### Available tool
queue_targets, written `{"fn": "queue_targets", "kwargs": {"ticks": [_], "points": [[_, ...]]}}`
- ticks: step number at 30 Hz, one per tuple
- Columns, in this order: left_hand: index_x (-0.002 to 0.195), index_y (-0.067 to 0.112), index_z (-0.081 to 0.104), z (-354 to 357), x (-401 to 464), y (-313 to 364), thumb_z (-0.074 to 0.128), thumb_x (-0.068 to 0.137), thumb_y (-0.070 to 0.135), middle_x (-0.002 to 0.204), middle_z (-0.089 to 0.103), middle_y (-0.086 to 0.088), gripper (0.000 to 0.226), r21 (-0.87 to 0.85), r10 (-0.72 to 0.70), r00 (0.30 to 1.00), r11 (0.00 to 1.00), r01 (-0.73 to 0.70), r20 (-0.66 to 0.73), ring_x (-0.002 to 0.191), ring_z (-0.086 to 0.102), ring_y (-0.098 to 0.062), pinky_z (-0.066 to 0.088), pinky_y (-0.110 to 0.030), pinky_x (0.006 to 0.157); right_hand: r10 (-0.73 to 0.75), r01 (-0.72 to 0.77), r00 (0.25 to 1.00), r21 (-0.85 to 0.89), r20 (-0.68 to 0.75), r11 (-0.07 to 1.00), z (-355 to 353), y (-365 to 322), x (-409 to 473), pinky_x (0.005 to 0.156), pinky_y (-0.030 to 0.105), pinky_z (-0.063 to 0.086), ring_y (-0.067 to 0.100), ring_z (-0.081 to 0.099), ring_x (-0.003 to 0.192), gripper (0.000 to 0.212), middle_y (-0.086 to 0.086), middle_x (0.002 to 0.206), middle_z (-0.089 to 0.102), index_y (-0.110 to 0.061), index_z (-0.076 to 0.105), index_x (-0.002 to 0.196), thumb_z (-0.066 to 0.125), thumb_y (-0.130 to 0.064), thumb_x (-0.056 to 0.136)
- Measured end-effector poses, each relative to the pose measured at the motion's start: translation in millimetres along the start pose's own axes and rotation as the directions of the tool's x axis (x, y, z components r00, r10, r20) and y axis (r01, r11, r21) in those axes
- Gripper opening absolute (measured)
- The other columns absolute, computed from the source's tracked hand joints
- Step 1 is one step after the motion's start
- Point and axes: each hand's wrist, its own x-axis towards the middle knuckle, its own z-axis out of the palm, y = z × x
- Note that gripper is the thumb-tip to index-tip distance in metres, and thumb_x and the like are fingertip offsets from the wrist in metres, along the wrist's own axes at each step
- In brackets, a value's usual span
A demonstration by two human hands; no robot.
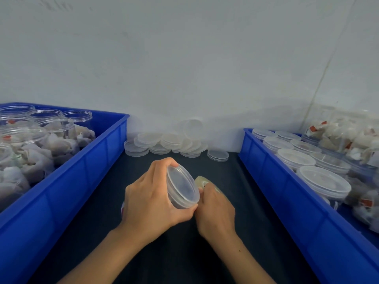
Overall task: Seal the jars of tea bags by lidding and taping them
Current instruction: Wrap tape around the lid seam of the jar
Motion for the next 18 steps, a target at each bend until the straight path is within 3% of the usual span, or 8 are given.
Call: {"fn": "queue_targets", "kwargs": {"ticks": [5,9,13,18], "points": [[0.114,0.018,0.054,-1,-1,-2,0.076,0.05,0.065,0.101,0.063,0.009,0.082,0.03,0.01,1.0,1.0,-0.01,0.013,0.079,0.06,-0.008,0.042,-0.022,0.059,0.035,-0.035,0.999,0.026,0.005,0.999,1,0,3,0.07,0.028,0.038,0.005,0.04,0.061,0.02,-0.011,0.07,0.046,-0.021,0.044,0.09,0.034,-0.034,0.102],[0.113,0.022,0.052,-1,-2,0,0.069,0.05,0.066,0.1,0.061,0.013,0.079,0.0,0.006,1.0,1.0,-0.006,0.009,0.077,0.054,-0.002,0.035,-0.013,0.059,0.054,-0.055,0.998,0.016,0.024,0.998,1,0,5,0.069,0.027,0.038,0.005,0.042,0.063,0.017,-0.011,0.073,0.047,-0.022,0.046,0.094,0.037,-0.033,0.101],[0.113,0.021,0.053,-1,-2,-1,0.082,0.046,0.061,0.101,0.057,0.016,0.084,-0.02,-0.01,1.0,1.0,0.011,0.022,0.079,0.055,-0.004,0.037,-0.018,0.061,0.075,-0.075,0.997,0.0,0.031,0.997,2,0,8,0.065,0.026,0.037,0.005,0.043,0.063,0.017,-0.01,0.076,0.049,-0.021,0.049,0.097,0.038,-0.034,0.101],[0.113,0.024,0.052,-1,-2,-2,0.086,0.043,0.056,0.1,0.053,0.021,0.085,-0.033,-0.025,0.999,0.999,0.026,0.041,0.079,0.052,-0.001,0.033,-0.01,0.064,0.087,-0.087,0.995,-0.009,0.043,0.996,2,0,11,0.058,0.025,0.034,0.006,0.042,0.061,0.017,-0.01,0.073,0.047,-0.021,0.048,0.098,0.039,-0.035,0.1]]}}
